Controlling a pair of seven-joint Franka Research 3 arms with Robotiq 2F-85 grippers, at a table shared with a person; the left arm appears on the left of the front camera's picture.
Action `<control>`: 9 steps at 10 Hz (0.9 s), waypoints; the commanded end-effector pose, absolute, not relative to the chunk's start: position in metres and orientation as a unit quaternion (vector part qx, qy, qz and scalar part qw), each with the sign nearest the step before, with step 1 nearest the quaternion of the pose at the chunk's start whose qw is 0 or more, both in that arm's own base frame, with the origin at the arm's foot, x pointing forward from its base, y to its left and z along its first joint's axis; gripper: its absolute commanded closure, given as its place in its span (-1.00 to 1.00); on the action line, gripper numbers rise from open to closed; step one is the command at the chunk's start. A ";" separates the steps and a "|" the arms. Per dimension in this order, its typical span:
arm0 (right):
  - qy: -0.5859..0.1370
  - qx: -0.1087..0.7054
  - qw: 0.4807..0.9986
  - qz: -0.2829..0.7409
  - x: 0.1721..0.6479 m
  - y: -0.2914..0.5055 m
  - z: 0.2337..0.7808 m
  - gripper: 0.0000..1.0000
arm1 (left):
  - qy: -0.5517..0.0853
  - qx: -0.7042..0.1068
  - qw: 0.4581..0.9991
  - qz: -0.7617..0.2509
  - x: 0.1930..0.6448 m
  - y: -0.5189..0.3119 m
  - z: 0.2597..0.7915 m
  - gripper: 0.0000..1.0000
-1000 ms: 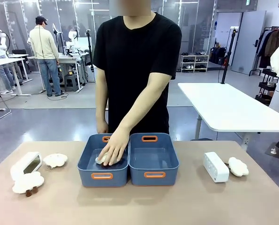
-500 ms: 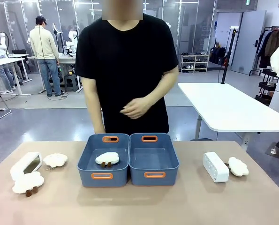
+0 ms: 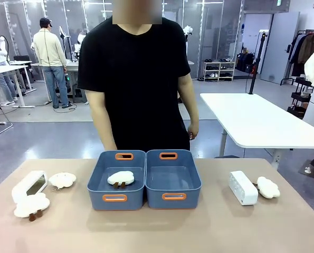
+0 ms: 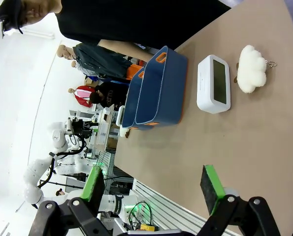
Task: Sort the digital clocks into the basket.
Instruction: Pick up the Digital clock from the table and place it into the empty Plastic storage basket.
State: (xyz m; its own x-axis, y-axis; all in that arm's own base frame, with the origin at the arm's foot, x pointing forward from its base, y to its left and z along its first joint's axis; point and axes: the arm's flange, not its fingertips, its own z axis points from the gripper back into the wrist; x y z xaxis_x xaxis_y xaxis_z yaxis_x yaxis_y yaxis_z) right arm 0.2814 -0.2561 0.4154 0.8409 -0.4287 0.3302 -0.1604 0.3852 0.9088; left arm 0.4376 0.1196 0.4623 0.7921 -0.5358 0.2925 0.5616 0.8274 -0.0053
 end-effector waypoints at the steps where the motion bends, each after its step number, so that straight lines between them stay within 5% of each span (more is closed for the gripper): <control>1: -0.266 0.548 0.789 -0.080 0.279 -0.258 0.417 -1.00 | -0.127 -0.040 0.948 -0.289 0.457 0.078 0.453 -1.00; 9: -0.266 0.548 0.789 -0.080 0.279 -0.258 0.417 -1.00 | -0.076 0.013 0.979 -0.189 0.546 0.027 0.393 -1.00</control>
